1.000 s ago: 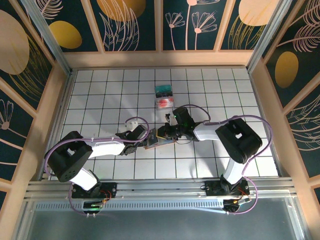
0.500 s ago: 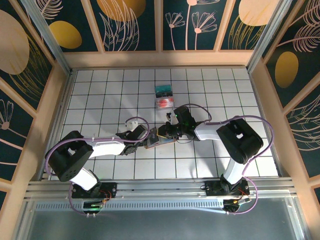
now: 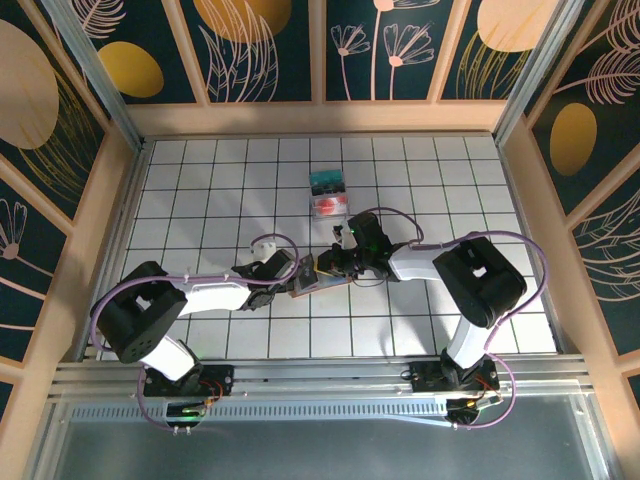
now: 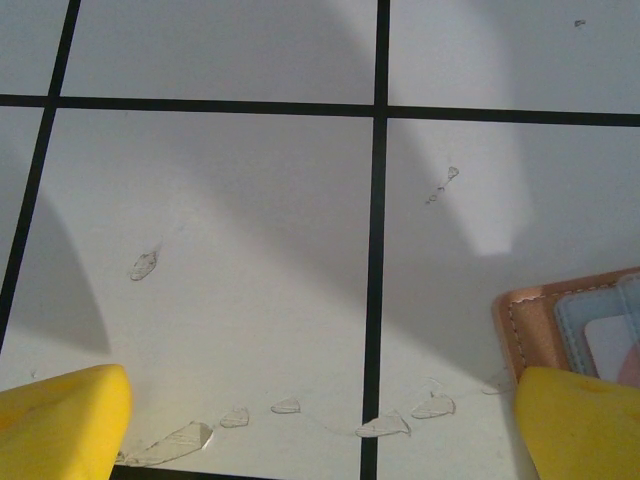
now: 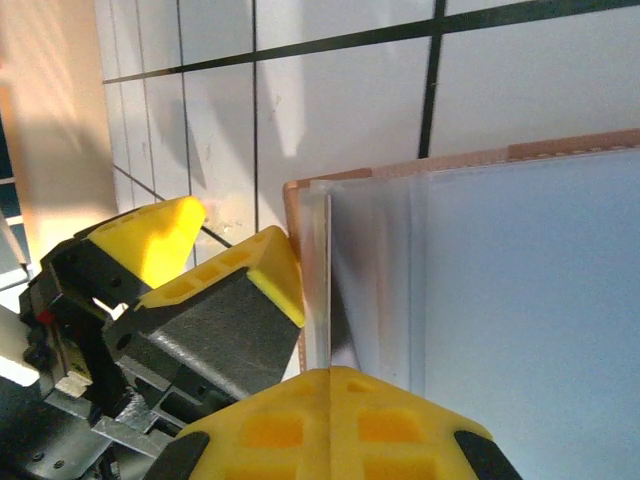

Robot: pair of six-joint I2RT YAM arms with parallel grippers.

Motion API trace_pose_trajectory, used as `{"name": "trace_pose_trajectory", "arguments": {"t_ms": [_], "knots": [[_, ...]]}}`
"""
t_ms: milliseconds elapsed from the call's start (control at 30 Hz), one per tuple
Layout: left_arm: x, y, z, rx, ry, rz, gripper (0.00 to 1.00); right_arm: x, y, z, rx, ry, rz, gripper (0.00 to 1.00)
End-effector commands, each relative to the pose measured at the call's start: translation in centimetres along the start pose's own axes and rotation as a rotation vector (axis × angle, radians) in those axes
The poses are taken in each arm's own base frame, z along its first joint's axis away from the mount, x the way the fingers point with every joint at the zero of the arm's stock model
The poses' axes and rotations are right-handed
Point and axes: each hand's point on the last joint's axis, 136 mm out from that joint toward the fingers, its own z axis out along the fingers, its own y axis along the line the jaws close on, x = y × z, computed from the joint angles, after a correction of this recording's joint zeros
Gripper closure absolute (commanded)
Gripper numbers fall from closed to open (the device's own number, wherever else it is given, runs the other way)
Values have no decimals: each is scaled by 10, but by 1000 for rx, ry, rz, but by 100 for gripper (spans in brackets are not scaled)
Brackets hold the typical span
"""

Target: Take the credit cards out of the card holder

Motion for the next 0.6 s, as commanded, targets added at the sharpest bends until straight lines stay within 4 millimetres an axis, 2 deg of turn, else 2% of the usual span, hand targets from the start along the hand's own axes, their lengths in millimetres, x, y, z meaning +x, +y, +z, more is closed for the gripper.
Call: {"name": "trace_pose_trajectory", "arguments": {"t_ms": [0, 333, 433, 567], "knots": [[29, 17, 8, -58, 89, 56, 1, -10, 4, -11, 24, -53, -33, 100], [24, 15, 3, -48, 79, 60, 1, -14, -7, -24, 60, -83, -26, 100], [7, 6, -8, -7, 42, 57, 1, -13, -7, -25, 61, -83, -24, 100], [-26, -8, -30, 61, -33, 37, 1, -12, -7, -27, 61, -88, -25, 100]]}}
